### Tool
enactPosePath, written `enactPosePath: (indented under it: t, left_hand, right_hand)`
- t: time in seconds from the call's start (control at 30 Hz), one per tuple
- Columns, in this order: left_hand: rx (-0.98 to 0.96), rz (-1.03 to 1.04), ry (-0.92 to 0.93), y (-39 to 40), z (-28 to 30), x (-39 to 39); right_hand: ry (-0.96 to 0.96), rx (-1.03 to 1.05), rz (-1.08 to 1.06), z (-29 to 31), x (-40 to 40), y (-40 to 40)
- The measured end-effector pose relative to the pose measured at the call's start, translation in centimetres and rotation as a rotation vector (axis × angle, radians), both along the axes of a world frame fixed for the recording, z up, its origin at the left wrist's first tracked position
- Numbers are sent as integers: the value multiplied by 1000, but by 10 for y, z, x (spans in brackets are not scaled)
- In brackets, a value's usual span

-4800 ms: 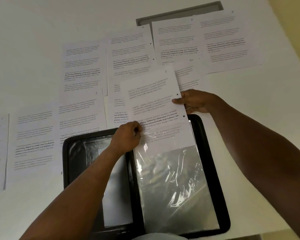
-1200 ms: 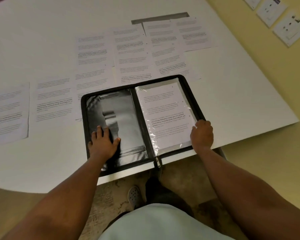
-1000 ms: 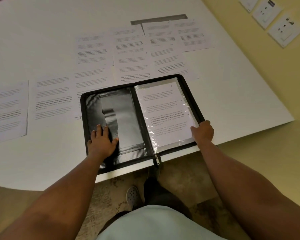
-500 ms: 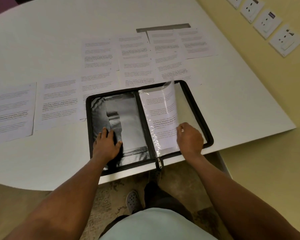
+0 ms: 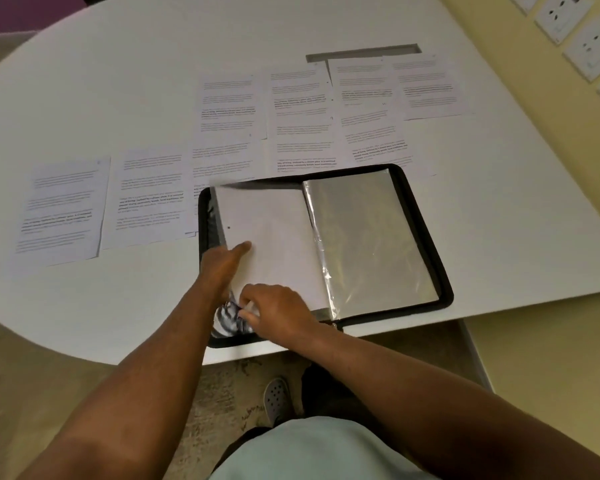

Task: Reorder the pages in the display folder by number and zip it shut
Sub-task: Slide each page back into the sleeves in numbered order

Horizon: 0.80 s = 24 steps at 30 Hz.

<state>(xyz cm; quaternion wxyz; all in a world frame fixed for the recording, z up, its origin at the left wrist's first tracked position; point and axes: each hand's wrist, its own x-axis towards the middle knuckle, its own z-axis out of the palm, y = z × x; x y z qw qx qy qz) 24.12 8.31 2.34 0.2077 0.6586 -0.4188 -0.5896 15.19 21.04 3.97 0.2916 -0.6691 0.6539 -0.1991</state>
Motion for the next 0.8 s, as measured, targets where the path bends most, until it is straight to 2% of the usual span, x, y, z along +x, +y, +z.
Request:
enactPosePath:
  t: [0.1, 0.2, 0.33, 0.4, 0.53, 0.63, 0.8]
  left_hand:
    - [-47, -32, -174, -8, -6, 12]
    - [-77, -42, -244, -17, -15, 23]
    - [-69, -62, -379, -26, -30, 32]
    - [-91, -147, -534, -26, -34, 30]
    - [-341, -246, -807, -27, -36, 5]
    - [-541, -439, -779, -35, -34, -32]
    - [-671, -772, -695, -59, -28, -102]
  right_hand:
    - [-93, 88, 82, 1, -1, -5]
    - [-115, 55, -18, -11, -28, -9]
    - [22, 62, -277, -32, -86, -16]
    - [102, 93, -375, -41, -116, -18]
    - [259, 162, -505, -61, -165, -23]
    - [341, 157, -629, -67, -193, -30]
    - [370, 125, -739, -68, -239, -60]
